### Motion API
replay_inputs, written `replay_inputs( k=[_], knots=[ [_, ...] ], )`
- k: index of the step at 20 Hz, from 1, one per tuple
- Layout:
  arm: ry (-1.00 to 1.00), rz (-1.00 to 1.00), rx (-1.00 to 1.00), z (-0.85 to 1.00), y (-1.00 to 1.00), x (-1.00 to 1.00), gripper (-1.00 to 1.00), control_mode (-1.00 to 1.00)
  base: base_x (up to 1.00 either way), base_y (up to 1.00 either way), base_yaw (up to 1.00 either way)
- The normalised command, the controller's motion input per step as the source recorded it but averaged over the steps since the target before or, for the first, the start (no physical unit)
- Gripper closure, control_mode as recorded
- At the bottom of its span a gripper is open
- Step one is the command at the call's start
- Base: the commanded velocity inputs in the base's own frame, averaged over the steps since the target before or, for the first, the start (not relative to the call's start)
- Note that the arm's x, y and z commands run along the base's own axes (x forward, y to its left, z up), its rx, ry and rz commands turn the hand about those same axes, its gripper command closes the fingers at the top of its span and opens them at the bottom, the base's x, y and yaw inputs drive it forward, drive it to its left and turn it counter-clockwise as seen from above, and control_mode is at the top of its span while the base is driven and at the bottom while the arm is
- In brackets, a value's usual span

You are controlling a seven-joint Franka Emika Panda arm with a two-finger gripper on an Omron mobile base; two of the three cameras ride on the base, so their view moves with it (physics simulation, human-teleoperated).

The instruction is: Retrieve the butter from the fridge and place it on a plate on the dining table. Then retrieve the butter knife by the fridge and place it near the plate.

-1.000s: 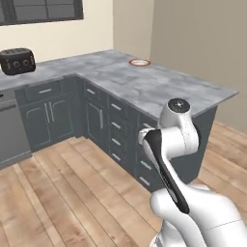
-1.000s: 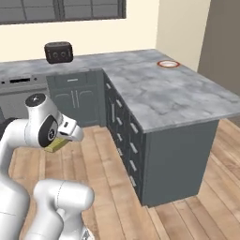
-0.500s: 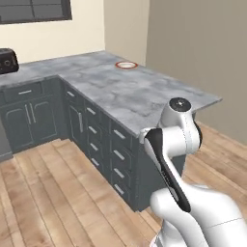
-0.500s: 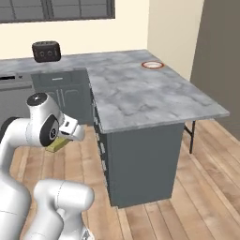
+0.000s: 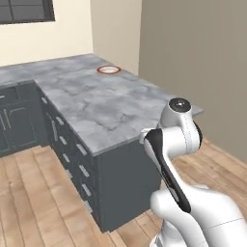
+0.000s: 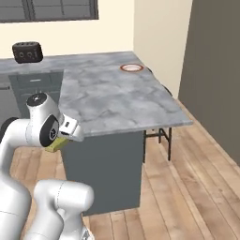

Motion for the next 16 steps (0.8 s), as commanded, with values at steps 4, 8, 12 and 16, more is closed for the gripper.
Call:
replay_inputs(
  k=[4,8,12,16],
  knots=[
    [0.0,0.0,0.0,0.0,0.0,0.0,1.0,1.0,0.54,-1.0,0.13],
    [0.0,0.0,0.0,0.0,0.0,0.0,1.0,1.0,0.64,-1.0,0.15],
    [0.0,0.0,0.0,0.0,0.0,0.0,1.0,1.0,0.67,-1.0,0.15],
    [0.0,0.0,0.0,0.0,0.0,0.0,1.0,1.0,0.59,-1.0,0.11]
  ],
)
